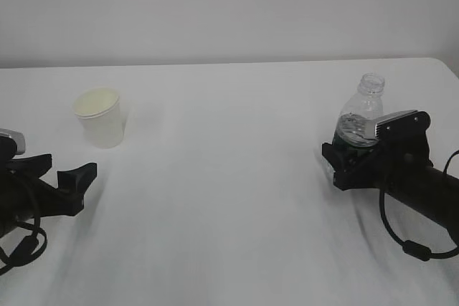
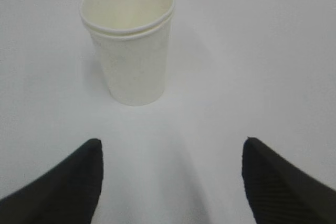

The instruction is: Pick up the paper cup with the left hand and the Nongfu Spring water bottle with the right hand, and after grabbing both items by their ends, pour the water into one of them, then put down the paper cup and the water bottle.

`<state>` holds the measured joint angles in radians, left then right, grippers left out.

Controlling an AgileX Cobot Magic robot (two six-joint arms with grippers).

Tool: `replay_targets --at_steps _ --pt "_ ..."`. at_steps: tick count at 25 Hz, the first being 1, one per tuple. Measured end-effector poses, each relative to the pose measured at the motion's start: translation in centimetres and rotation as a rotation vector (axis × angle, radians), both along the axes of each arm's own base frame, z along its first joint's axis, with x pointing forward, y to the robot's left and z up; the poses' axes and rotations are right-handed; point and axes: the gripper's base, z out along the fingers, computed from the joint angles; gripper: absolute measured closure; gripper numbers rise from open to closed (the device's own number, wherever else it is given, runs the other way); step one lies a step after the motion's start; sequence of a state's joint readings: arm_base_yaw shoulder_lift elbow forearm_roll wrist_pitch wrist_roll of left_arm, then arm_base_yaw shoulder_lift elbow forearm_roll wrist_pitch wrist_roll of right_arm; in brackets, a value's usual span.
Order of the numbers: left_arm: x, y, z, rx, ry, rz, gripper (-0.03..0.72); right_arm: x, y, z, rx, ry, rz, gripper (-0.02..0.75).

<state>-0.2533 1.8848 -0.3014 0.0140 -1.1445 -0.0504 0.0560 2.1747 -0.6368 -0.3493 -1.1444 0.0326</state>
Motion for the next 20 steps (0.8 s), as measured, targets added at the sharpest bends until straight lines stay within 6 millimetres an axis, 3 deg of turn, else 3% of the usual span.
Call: replay_targets --at_steps 9,20 --pt "0.0 0.0 0.0 0.0 0.0 0.0 0.099 0.0 0.2 0.2 -0.007 0.001 0.022 0.272" --pt "0.0 0.0 0.0 0.0 0.0 -0.002 0.099 -0.4 0.3 2.6 -0.01 -0.052 0.041 0.274"
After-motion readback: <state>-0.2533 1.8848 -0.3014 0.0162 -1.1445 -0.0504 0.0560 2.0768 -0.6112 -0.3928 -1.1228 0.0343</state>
